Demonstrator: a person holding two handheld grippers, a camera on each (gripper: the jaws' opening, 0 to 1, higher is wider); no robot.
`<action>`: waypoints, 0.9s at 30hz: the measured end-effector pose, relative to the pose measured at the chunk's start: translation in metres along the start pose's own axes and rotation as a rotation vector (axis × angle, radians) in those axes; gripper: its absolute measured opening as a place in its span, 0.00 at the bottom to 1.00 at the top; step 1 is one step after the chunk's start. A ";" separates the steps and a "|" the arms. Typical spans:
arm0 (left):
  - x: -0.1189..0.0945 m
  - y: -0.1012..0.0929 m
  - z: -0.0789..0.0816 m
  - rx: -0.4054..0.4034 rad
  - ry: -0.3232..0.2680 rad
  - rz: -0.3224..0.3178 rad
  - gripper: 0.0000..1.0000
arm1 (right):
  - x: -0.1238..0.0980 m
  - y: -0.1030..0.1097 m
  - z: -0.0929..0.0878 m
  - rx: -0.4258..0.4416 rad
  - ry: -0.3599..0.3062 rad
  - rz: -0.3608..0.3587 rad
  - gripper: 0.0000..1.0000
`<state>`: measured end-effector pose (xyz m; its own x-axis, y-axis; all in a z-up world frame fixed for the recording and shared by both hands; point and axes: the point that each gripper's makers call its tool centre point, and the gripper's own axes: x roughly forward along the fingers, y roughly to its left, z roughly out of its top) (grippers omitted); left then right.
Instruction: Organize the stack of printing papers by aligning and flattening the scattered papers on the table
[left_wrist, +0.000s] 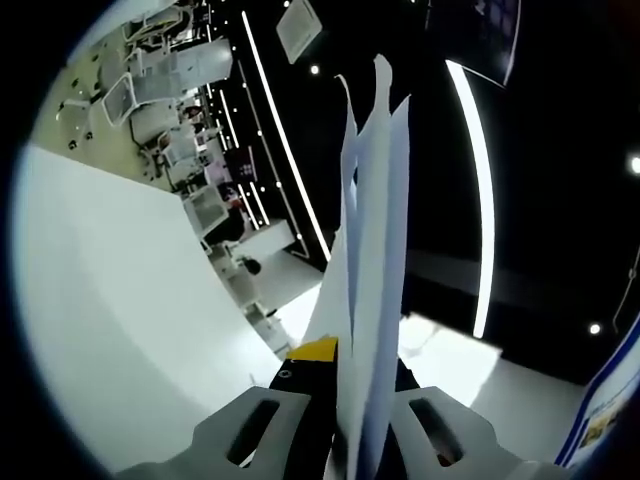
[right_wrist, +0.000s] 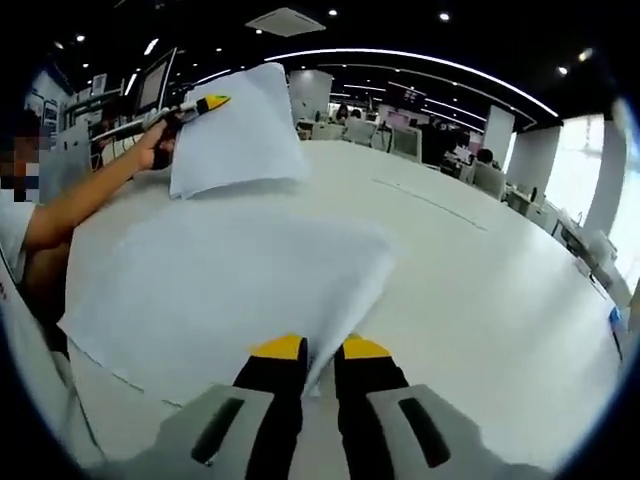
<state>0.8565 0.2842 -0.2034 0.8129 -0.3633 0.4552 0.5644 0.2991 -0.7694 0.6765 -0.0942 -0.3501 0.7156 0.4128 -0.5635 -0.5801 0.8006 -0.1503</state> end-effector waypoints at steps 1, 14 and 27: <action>0.000 0.000 0.000 0.000 0.000 0.000 0.06 | -0.001 -0.001 0.002 -0.006 -0.005 -0.002 0.02; 0.000 0.002 -0.001 0.013 0.004 0.007 0.06 | 0.018 -0.035 0.021 -0.132 -0.043 -0.038 0.00; 0.000 0.009 -0.001 0.025 0.007 0.028 0.06 | 0.013 -0.034 0.023 -0.058 -0.020 -0.010 0.00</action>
<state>0.8610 0.2856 -0.2108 0.8275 -0.3606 0.4304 0.5449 0.3310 -0.7704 0.7149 -0.1064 -0.3339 0.7287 0.4140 -0.5455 -0.5940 0.7785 -0.2026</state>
